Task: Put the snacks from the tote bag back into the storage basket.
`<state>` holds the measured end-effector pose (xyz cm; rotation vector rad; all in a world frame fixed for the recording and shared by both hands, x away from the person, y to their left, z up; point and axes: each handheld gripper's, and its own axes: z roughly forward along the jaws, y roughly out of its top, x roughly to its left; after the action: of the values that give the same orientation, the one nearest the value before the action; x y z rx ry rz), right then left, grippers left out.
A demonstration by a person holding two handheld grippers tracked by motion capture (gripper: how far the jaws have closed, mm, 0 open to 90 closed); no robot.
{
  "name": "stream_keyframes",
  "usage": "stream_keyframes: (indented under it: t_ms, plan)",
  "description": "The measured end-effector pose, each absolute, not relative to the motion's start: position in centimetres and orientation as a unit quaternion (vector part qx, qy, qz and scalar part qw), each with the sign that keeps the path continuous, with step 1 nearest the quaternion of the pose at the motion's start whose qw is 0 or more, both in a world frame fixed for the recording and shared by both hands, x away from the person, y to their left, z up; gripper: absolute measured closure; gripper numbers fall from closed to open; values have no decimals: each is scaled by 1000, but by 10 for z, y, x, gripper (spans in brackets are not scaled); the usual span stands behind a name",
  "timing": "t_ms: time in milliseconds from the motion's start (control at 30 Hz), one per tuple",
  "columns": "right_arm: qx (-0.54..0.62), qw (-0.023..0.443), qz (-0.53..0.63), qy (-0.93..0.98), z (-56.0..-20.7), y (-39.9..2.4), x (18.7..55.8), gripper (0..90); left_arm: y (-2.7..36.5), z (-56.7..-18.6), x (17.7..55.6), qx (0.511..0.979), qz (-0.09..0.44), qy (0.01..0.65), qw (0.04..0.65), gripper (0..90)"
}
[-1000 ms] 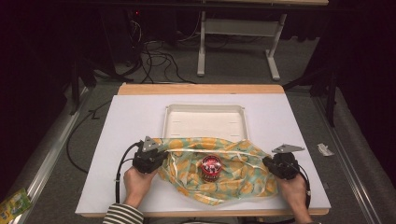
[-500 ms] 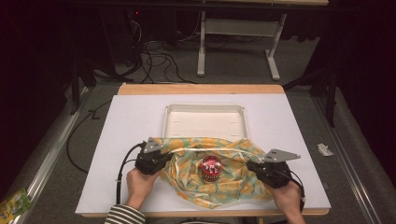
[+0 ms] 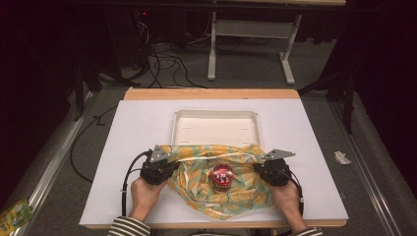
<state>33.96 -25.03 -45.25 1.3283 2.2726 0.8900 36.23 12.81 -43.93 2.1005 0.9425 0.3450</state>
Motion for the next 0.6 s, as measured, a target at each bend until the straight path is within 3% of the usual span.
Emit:
stream_keyframes:
  t_ms: [333, 600]
  plan:
    - [517, 179, 293, 784, -467, -286, 345, 898, 130, -448, 368, 835, 149, 384, 365, 840]
    - [506, 177, 301, 788, -467, -281, 343, 898, 129, -434, 346, 826, 136, 375, 397, 584]
